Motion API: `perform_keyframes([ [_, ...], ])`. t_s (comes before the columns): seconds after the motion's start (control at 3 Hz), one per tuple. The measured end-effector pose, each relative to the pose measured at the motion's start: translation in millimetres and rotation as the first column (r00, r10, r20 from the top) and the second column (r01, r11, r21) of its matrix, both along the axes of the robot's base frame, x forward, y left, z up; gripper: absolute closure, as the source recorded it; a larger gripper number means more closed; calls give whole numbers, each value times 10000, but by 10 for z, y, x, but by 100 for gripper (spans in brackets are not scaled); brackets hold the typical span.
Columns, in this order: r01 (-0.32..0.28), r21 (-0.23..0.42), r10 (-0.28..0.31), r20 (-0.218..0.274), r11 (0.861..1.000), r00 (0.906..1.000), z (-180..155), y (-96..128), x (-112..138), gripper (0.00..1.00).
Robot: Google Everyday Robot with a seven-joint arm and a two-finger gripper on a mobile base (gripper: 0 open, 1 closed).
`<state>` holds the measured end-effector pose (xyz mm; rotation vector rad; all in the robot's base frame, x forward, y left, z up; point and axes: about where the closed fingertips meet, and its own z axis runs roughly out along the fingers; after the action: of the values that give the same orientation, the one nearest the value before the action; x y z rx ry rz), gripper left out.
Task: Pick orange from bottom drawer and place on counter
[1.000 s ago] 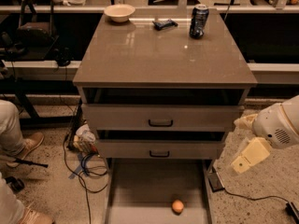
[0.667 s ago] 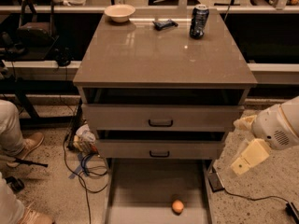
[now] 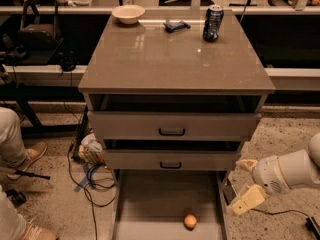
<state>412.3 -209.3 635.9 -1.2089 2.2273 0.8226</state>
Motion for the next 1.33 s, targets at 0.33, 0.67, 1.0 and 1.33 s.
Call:
perform_keyframes([
  [0.33,1,0,-1,1,10000,10000,-1,0,0,0],
  [0.67,288,-38,-287,224,9996,9993,-319,-82,98,0],
  [1.0,498,-16,-495,660,9988,9966,-870,-187,267,0],
  [1.33,649,95,-654,672,9978,9956,-1513,-186,432,0],
])
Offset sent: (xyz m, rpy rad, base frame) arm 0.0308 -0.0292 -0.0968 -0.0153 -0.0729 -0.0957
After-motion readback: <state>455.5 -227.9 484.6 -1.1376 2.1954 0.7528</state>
